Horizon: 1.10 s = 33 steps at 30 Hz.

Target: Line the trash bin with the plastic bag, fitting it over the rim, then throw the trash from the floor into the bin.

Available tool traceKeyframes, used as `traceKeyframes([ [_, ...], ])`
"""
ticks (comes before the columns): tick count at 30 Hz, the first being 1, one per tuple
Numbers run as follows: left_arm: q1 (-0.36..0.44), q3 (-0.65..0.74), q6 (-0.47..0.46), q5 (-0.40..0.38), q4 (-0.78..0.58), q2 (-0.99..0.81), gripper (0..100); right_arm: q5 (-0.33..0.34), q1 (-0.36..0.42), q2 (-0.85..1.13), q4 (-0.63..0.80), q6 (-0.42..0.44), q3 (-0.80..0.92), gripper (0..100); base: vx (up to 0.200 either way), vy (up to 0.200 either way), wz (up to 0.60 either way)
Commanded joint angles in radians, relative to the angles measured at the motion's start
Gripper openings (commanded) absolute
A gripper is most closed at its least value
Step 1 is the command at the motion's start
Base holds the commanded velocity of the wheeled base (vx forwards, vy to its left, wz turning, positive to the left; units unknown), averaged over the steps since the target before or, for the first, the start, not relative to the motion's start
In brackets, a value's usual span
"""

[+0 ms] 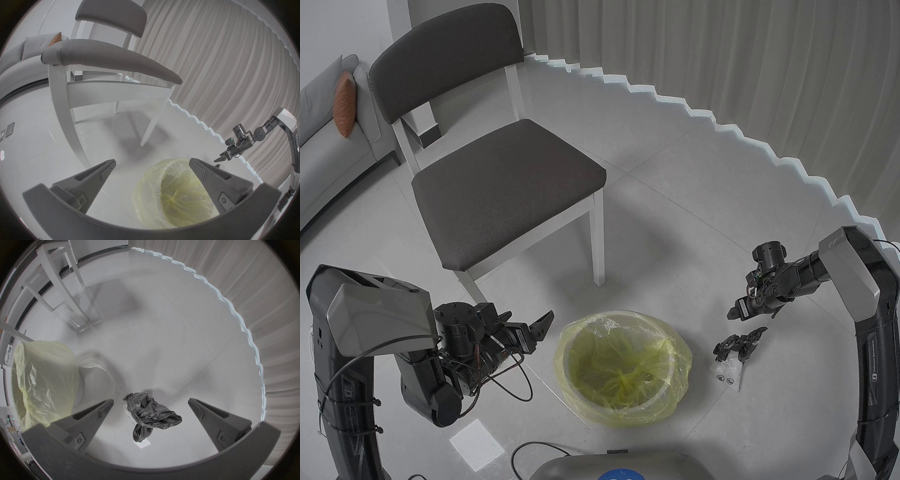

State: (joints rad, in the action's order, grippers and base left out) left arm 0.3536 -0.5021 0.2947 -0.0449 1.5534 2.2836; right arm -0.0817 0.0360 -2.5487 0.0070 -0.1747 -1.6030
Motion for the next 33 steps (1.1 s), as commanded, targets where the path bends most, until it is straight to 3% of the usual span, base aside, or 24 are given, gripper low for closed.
traceKeyframes([
  [1, 0.001, -0.001, 0.0, 0.0, 0.016, 0.008, 100, 0.0, -0.008, -0.047, 0.001, 0.001, -0.034, 100, 0.0, 0.0, 0.0],
  [15, 0.002, 0.001, 0.0, -0.003, 0.016, 0.017, 100, 0.0, -0.045, -0.179, 0.002, 0.007, -0.13, 100, 0.0, 0.0, 0.0],
  [23, 0.004, 0.001, -0.002, -0.003, 0.016, 0.03, 100, 0.037, -0.045, -0.203, 0.024, 0.066, -0.15, 100, 0.0, 0.0, 0.0],
  [27, 0.004, 0.001, -0.002, -0.003, 0.016, 0.03, 100, 0.037, -0.045, -0.211, 0.102, 0.075, -0.195, 100, 0.0, 0.0, 0.0],
  [33, 0.004, 0.001, -0.003, -0.003, 0.016, 0.036, 100, 0.007, -0.045, -0.289, 0.166, 0.162, -0.33, 100, 0.0, 0.0, 0.0],
])
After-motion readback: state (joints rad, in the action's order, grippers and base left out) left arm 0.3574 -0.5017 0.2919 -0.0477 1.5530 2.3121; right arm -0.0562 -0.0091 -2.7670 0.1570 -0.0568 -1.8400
